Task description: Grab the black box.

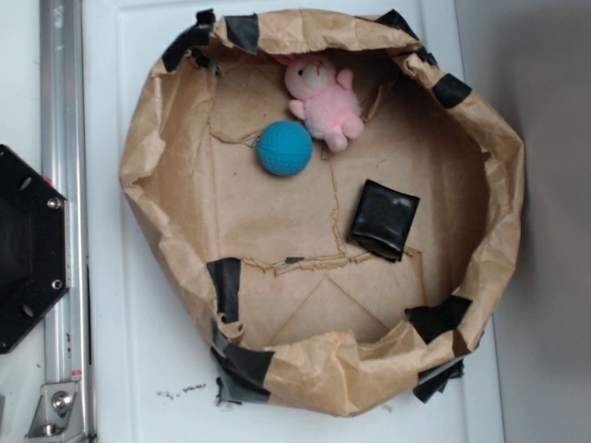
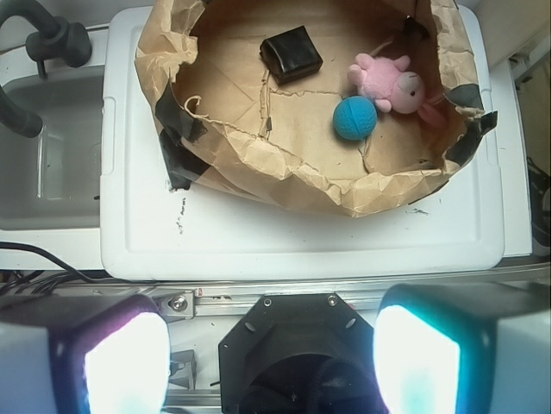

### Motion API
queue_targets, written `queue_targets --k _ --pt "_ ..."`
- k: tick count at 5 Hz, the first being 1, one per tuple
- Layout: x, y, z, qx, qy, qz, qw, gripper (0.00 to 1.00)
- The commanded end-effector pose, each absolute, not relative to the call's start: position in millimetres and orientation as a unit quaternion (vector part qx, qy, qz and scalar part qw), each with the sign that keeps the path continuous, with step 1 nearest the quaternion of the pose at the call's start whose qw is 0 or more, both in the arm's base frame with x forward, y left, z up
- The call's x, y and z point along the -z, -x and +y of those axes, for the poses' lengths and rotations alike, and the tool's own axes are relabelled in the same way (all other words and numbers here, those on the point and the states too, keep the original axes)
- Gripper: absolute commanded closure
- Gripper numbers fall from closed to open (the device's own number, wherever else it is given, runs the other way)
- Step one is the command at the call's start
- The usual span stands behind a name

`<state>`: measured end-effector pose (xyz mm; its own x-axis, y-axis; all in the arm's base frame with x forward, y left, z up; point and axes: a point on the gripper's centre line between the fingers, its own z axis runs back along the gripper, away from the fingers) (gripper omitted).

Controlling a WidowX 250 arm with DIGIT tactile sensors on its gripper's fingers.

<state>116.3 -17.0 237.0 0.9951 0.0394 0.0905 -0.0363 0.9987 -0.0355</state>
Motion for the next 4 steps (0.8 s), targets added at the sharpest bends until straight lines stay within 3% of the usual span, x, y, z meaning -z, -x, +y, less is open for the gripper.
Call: queue_targets --k 1,2,3,4 --pt "-237.0 -116.3 -17.0 -0.019 0.017 -0.046 0.999 0.0" --pt "-220.6 -166.3 -32.3 -0.117 -0.007 -0.002 0.993 0.0" --pt "-201.5 -217.0 -40.4 -0.171 0.018 0.025 0.985 0.0" --pt "-180.1 -245.5 -38.6 -0.271 0.032 0.017 0.962 0.0"
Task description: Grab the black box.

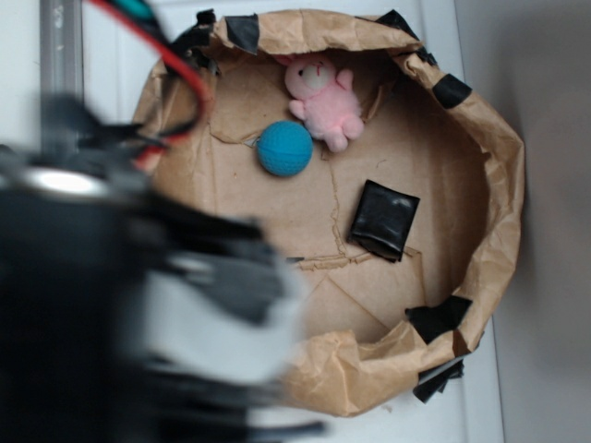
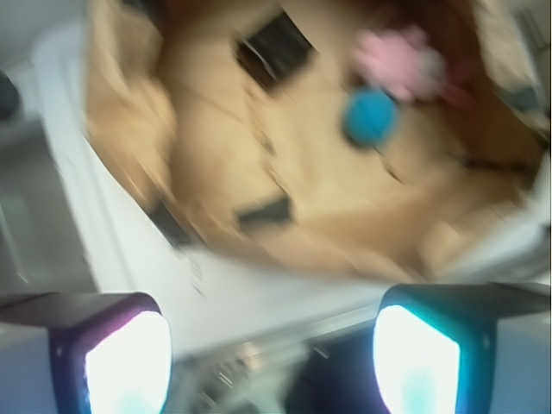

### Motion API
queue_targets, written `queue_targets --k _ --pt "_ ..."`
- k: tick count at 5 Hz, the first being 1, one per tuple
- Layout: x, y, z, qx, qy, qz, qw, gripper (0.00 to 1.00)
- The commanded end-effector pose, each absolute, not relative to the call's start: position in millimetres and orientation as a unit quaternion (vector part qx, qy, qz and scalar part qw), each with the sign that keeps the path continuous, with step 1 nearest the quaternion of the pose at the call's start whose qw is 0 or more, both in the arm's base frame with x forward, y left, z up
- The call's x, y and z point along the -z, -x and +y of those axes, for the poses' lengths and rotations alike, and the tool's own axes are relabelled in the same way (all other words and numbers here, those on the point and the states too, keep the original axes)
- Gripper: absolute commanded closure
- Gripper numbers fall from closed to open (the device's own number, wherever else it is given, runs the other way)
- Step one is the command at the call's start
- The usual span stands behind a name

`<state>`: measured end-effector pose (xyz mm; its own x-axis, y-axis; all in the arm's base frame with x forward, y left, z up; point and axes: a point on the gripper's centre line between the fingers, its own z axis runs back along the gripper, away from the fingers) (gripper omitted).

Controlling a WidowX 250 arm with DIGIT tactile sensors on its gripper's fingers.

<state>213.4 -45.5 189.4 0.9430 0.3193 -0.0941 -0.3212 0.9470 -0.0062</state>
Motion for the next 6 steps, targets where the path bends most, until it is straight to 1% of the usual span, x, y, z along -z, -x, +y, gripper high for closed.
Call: queue_targets --k 1,2,3,4,5,6 --pt "-155.1 -249.8 -22.2 -0.368 0.034 -0.026 0.929 0.0" --pt "-128.7 -252.3 6.3 -0.434 0.055 -0.057 0.897 0.0" --pt "-113.4 -251.6 16.5 -0.468 0.087 -0.017 0.879 0.0" --pt "-96.8 -265.0 16.5 -0.476 0.112 -0.032 0.872 0.0" --pt "-82.4 -281.7 7.1 -0.499 0.081 -0.05 0.861 0.0" --pt "-76.4 -296.6 4.9 -0.496 0.07 -0.051 0.864 0.0"
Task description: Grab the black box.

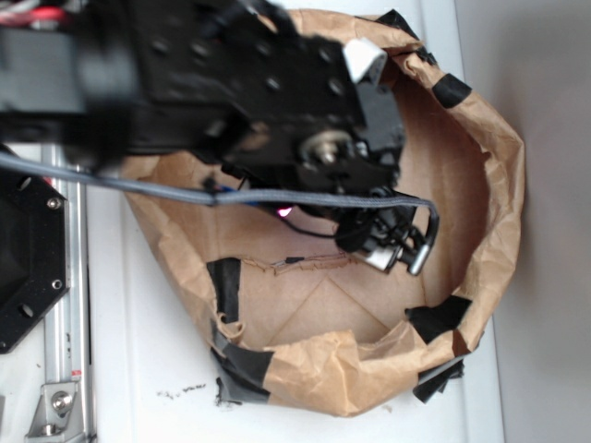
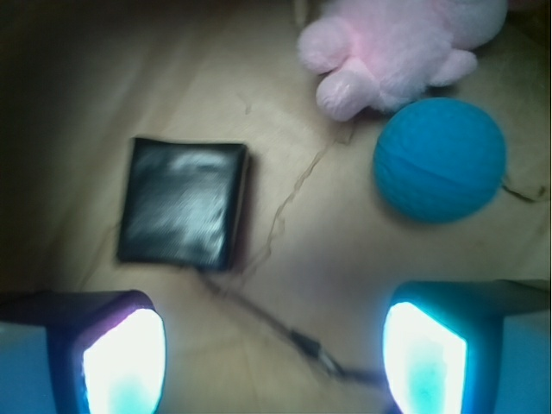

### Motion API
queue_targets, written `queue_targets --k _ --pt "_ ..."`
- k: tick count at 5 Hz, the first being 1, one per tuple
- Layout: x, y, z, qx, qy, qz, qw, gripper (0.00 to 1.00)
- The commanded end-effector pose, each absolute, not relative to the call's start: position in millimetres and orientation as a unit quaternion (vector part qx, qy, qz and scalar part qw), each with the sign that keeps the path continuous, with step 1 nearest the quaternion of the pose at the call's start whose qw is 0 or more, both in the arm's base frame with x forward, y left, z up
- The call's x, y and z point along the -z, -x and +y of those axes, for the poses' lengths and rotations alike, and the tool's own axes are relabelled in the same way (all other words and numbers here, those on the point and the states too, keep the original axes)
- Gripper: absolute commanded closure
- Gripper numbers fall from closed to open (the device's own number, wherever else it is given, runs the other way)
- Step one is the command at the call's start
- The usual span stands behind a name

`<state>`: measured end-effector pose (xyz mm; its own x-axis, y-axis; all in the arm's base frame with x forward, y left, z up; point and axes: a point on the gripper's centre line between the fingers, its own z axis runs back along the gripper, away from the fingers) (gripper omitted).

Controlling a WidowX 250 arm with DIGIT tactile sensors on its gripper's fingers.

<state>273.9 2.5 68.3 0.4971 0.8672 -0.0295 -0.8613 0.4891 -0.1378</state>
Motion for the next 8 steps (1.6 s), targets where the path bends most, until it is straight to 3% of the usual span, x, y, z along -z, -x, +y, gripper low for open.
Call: queue_targets --k 1,4,5,6,7,8 --pt "-74.9 -306.1 8.9 -0.511 0.088 -0.05 0.854 0.0" --pt "-38.0 -345.9 14.1 -0.534 0.021 -0.045 0.844 0.0" --pt "-20.8 -341.7 14.7 -0.518 0.013 -0.027 0.855 0.0" --pt "-15.2 -308.3 5.8 -0.498 0.0 -0.008 0.867 0.0" --pt "-22.4 -276.5 4.5 -0.468 -0.003 -0.02 0.884 1.0" --pt "-47.3 -257.4 14.8 -0.402 0.008 -0.052 0.914 1.0"
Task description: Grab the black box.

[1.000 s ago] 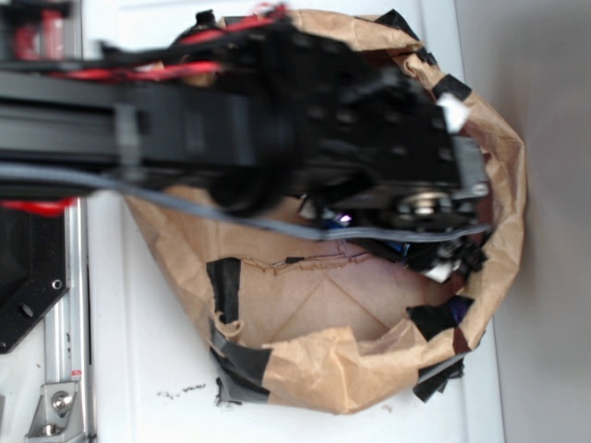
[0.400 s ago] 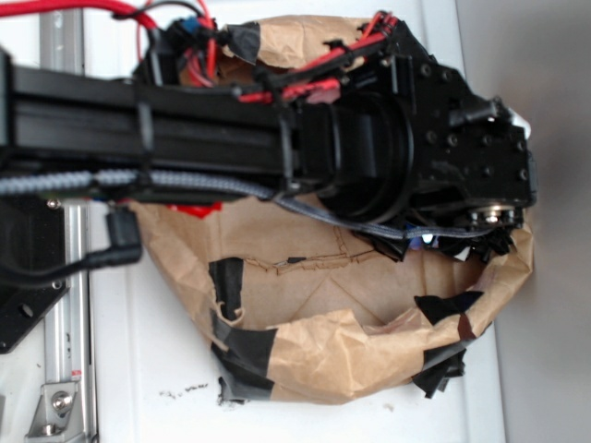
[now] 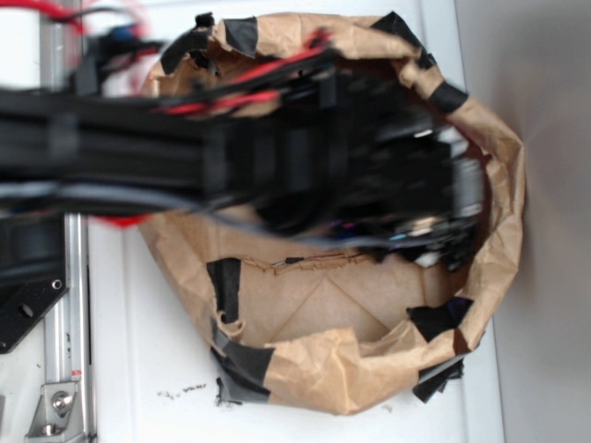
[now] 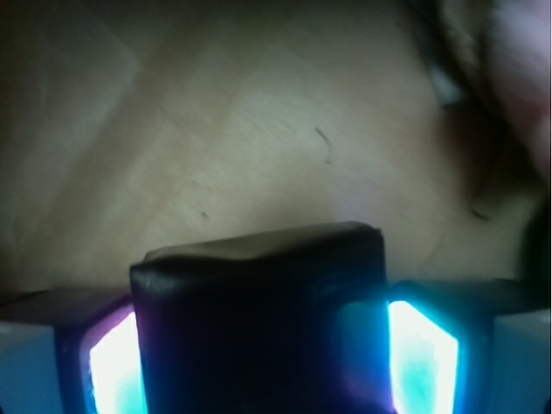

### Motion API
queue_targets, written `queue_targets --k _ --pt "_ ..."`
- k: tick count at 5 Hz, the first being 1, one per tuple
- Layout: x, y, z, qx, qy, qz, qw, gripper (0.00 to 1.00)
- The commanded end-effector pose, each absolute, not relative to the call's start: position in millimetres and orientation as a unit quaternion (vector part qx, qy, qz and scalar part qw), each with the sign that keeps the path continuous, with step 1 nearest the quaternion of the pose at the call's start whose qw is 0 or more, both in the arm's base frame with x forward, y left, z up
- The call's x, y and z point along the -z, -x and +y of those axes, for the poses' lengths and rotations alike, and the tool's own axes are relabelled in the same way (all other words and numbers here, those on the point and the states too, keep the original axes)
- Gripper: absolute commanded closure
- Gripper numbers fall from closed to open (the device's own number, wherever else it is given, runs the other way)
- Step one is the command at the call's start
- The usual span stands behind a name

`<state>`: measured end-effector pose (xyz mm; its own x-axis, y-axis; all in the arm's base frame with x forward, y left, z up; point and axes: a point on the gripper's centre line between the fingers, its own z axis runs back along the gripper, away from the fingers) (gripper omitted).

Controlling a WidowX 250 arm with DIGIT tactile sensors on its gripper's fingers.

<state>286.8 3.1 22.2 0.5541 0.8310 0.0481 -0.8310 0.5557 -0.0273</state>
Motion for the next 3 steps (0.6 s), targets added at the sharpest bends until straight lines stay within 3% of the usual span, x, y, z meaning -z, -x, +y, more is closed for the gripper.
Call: queue_targets --k 1,2,3 --pt "-93.3 -254.4 27.2 -0.283 -0.013 -0.117 0.952 1.0" --pt "-141.2 -255.8 33.1 -0.16 -0.014 -0.099 0.982 1.0" --pt "-171.9 -268.0 28.7 -0.114 -0.035 -0.089 0.989 1.0"
